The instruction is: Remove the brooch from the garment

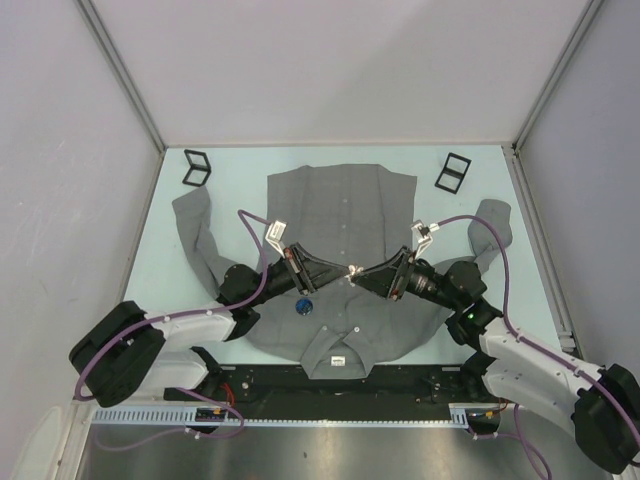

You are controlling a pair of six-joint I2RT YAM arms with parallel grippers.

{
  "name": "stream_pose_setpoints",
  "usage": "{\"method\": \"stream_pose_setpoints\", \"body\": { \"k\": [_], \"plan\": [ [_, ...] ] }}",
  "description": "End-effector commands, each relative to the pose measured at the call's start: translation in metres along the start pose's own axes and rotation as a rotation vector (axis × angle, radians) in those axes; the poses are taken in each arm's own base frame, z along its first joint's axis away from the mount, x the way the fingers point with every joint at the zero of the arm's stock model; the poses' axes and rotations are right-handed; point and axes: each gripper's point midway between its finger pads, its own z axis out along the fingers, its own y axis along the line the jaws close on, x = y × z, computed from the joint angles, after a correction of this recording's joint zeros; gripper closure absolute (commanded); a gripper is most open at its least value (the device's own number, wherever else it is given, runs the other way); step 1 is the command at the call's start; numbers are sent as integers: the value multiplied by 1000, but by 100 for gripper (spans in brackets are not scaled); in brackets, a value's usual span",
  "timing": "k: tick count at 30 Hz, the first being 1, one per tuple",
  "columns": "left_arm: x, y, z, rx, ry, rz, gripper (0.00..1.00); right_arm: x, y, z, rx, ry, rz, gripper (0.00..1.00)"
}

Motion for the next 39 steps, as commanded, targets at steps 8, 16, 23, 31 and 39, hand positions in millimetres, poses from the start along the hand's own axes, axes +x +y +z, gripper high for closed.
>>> {"method": "stream_pose_setpoints", "body": {
  "k": [8,16,23,31,39],
  "plan": [
    [-6,-22,4,82,-15,41,99,-17,13,6,-29,-42,-39,67],
    [-5,-26,7,56,-12,110,100,-20,-2,5,57,-73,8,78],
    [-10,-27,5,6,-48,169,100,-22,-3,3,87,-103,32,84],
    [-10,-29,4,-2,-51,178,100,-23,-2,1,89,-119,36,84],
    [-14,-23,1,-62,-58,199,100,-16,4,-12,101,-89,-3,46]
  ]
}}
